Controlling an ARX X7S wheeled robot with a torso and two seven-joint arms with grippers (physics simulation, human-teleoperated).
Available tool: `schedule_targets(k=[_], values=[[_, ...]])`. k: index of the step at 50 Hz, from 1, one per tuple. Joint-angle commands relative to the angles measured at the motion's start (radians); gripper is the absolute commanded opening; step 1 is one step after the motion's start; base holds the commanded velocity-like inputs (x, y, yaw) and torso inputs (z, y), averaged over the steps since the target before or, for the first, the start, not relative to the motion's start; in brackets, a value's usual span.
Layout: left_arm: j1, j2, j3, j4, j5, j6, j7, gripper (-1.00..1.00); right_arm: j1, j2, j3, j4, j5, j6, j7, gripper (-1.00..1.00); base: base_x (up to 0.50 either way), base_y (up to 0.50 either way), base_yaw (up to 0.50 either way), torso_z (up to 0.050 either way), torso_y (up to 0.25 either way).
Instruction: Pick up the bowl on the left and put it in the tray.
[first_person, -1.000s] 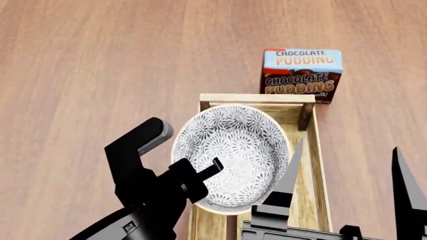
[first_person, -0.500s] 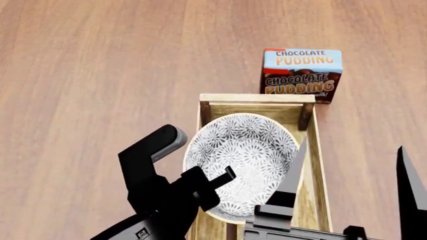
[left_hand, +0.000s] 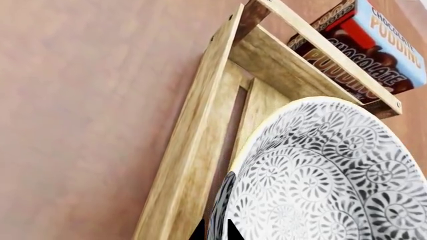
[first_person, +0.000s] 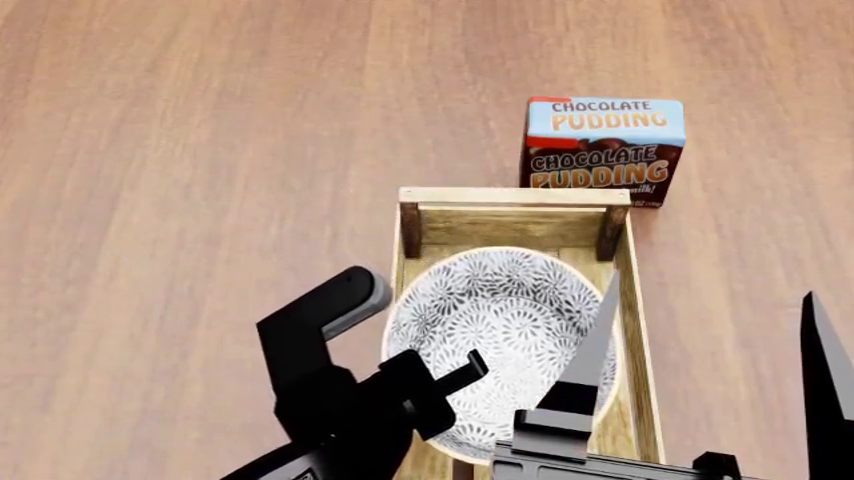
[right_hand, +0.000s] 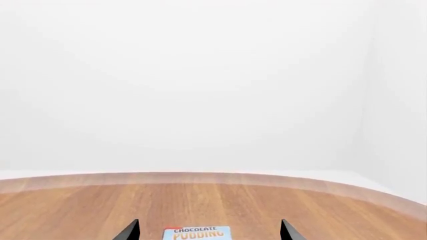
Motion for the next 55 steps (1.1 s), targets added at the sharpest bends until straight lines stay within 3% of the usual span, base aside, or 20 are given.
schedule_targets(k=[1,55], values=[[-0.018,0.004,0.057,-0.021,-0.041,0.054,0.010,-1.00,0.002,0.005,-0.001,-0.004,0.007,0.003,0.006,1.00,0.00,0.00,0.00,0.000,0.000],[-0.075,0.000,0.275,-0.074,-0.233,0.216,0.043,-1.00,0.004,0.031,0.001,-0.015,0.038,-0.004,0.036,1.00,0.00,0.00,0.00,0.000,0.000]])
